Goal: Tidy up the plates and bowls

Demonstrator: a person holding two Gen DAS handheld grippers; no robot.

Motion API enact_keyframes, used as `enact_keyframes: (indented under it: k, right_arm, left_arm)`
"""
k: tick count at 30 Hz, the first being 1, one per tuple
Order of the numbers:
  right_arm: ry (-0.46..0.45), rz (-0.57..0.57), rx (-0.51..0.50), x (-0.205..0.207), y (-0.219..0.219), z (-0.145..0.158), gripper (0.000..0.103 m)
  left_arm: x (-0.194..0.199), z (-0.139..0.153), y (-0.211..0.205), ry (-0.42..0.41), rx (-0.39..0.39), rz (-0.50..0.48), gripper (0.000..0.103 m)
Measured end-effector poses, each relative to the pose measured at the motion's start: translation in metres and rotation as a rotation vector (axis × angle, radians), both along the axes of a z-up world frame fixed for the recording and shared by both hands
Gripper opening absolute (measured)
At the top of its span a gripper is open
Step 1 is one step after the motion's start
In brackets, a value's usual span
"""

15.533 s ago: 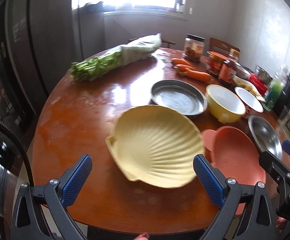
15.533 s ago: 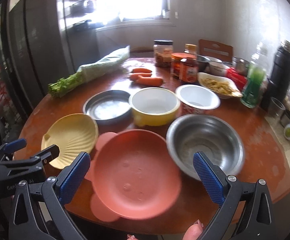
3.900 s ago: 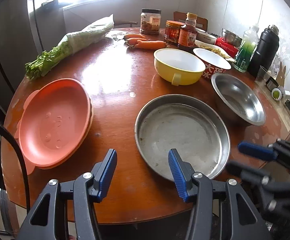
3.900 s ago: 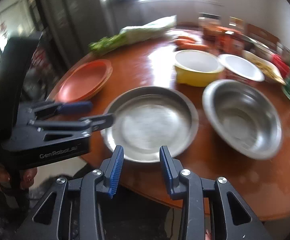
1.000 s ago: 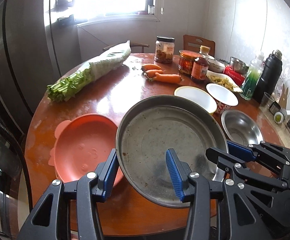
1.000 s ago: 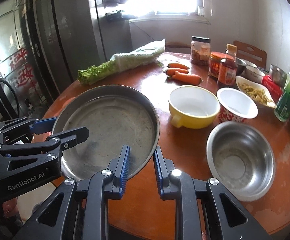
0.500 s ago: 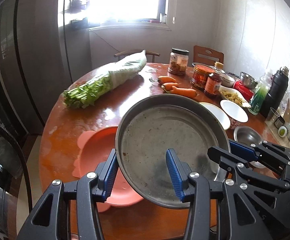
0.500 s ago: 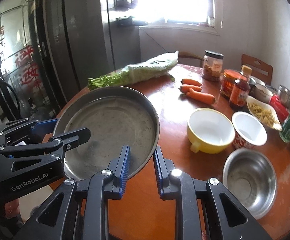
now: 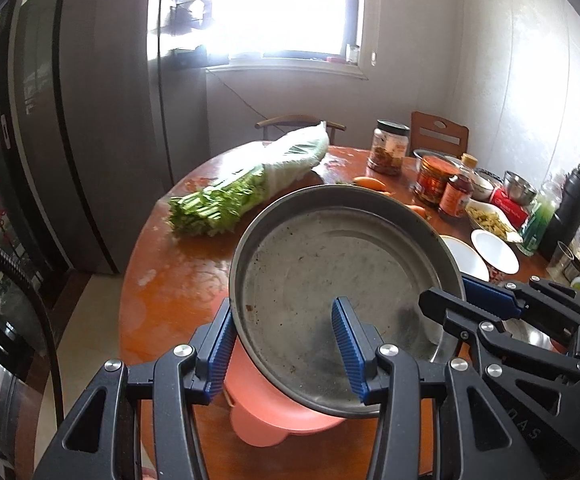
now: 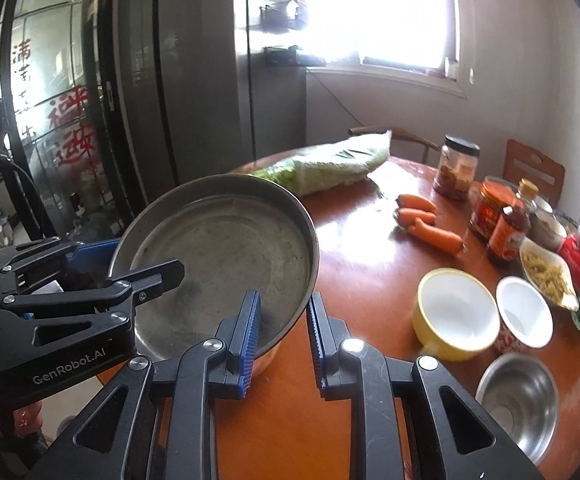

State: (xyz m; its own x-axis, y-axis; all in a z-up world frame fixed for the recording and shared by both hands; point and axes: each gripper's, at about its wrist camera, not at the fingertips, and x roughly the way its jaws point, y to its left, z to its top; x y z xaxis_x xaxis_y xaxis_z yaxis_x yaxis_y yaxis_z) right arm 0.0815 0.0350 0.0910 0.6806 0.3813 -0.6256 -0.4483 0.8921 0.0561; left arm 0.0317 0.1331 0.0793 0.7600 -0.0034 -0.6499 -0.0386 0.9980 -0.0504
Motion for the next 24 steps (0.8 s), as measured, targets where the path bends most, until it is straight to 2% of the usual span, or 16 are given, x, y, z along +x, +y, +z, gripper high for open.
enact_keyframes:
  k: [8,14,24]
  right_arm:
    - [0.007,0.048,-0.003,0.012,0.025,-0.005,0.024]
    - [0.064,0.08,-0.017,0.017,0.045,-0.029,0.024]
    - [0.134,0.087,-0.033,0.024,0.054,-0.06,0.024]
  left_arm:
    - [0.001,-0.01,0.026,0.026,-0.013,0.052,0.048]
    - [0.004,-0.027,0.04,0.065,-0.021,0.084,0.048]
    - [0.011,-0.061,0.044,0.135,-0.025,0.089,0.048]
